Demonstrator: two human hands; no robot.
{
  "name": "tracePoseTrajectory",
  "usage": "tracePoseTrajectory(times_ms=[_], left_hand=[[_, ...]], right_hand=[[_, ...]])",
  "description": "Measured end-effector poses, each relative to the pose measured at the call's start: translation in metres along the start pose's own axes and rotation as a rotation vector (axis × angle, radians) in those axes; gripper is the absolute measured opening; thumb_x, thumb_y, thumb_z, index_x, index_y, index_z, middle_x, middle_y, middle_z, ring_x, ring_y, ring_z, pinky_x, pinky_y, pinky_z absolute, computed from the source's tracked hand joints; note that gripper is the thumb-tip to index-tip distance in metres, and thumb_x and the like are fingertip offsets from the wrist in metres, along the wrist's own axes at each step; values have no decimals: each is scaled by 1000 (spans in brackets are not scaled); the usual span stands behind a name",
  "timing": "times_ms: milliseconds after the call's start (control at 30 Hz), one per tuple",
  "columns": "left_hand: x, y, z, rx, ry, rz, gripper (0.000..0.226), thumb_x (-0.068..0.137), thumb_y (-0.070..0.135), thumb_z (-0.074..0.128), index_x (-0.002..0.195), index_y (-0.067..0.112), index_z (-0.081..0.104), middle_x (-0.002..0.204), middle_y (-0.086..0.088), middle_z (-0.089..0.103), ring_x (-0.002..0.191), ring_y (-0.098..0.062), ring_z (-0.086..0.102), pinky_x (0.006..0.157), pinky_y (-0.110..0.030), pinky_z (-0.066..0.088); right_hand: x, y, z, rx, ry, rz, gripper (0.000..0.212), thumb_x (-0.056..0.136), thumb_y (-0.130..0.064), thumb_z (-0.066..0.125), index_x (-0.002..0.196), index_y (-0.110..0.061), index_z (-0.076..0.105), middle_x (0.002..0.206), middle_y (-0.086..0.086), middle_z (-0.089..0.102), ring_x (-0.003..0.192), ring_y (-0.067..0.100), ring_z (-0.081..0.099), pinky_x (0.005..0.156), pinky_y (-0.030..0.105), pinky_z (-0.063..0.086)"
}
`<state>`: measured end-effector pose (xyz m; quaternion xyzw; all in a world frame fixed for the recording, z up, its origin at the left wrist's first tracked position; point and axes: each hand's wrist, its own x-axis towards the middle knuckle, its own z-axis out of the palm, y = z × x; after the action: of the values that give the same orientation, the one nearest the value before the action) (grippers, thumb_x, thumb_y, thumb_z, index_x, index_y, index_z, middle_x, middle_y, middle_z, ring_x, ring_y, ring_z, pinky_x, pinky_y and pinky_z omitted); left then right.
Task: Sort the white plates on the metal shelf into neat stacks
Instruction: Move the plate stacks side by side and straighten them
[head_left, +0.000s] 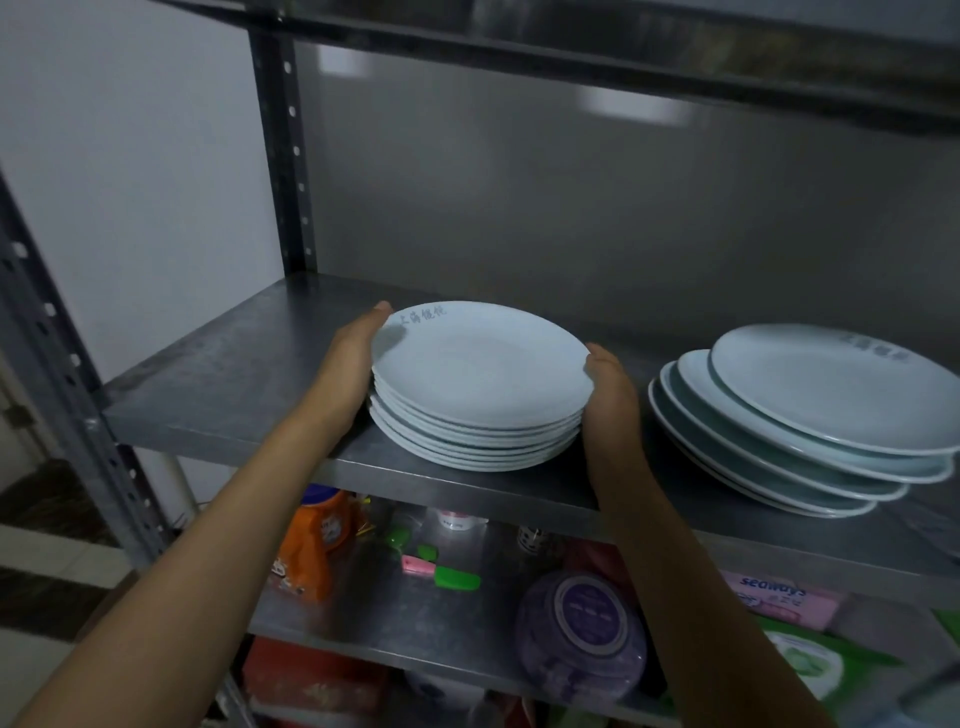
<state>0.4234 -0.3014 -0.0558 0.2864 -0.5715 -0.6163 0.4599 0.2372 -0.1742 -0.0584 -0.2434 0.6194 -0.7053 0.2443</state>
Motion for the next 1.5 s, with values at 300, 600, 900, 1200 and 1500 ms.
tracePoseTrajectory(times_ms=[300,600,900,1200,1500], left_hand=[[11,-7,-4,-44,49,-15,39,90,45,52,120,21,63,112,6,68,108,-16,62,99,-35,43],[17,-6,-7,30,19,-6,35,90,35,54,120,20,64,122,-2,64,112,-22,60,103,-40,42],[-46,32,22,252,124,380,42,101,31,39,143,27,40,148,13,35,134,1,31,104,-9,24],[-118,29,143,183,-190,551,46,95,32,34,139,22,43,150,11,34,138,5,26,110,-10,18],[-145,-15,249,73,-80,239,41,102,26,35,144,23,35,158,8,15,129,10,18,90,6,15]], right_hand=[[2,-5,-4,-3,4,-9,44,97,-14,45,141,-16,47,145,0,47,124,14,47,95,26,37],[0,-4,-3,0,-63,4,46,96,-4,44,141,-11,46,142,5,50,123,19,51,95,27,40],[-48,-27,-12,-50,-4,-185,44,101,-21,43,144,-18,42,148,-6,41,133,6,39,98,17,31],[-92,-65,-96,-104,190,-523,31,98,-22,44,124,-21,60,129,-7,61,121,3,53,104,21,40],[-45,-67,-237,236,740,-368,19,94,-6,38,104,-13,53,94,1,55,76,-1,54,62,9,42]])
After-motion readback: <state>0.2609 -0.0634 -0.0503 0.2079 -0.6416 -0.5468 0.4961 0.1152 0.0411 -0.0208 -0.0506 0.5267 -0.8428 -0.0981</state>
